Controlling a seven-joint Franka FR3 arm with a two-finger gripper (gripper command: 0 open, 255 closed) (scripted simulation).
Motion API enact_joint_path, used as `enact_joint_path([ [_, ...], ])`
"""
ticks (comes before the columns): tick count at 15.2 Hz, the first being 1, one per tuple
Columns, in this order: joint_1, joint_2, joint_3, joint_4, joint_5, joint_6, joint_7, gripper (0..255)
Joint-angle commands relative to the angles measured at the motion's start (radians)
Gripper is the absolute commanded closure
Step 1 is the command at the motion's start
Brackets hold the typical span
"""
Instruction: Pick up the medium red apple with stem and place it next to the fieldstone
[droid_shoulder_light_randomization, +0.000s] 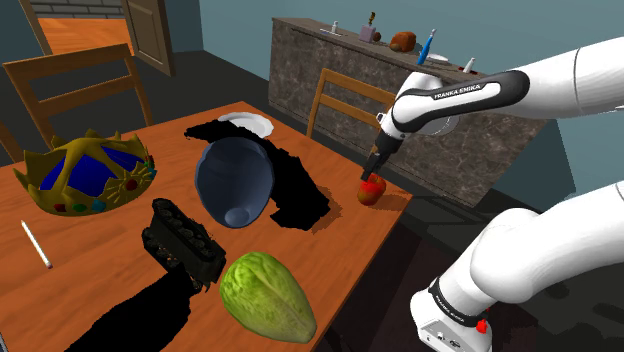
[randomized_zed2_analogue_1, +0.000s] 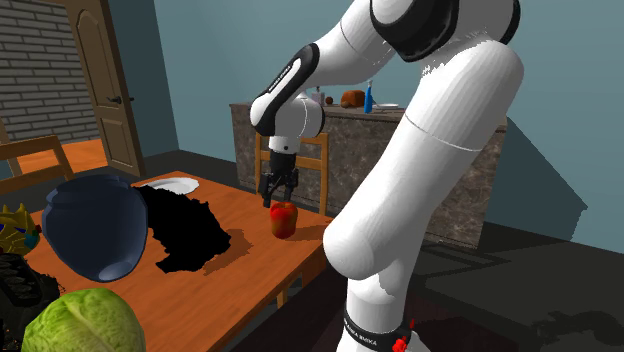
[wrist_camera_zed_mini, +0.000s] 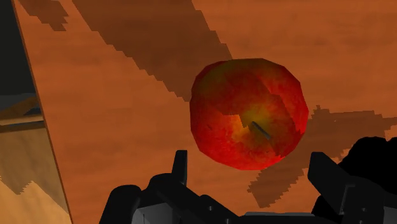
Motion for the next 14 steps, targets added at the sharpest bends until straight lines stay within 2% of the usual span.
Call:
enact_joint_path([
  [1,0.006,0.019,-0.001,-0.016,0.009,0.035,-0.005,0],
  [10,0.008,0.024,-0.002,-0.02,0.011,0.044,-0.007,0],
  [11,0.008,0.024,-0.002,-0.02,0.011,0.044,-0.007,255],
  [14,0.008,0.024,-0.001,-0.021,0.011,0.045,-0.006,255],
])
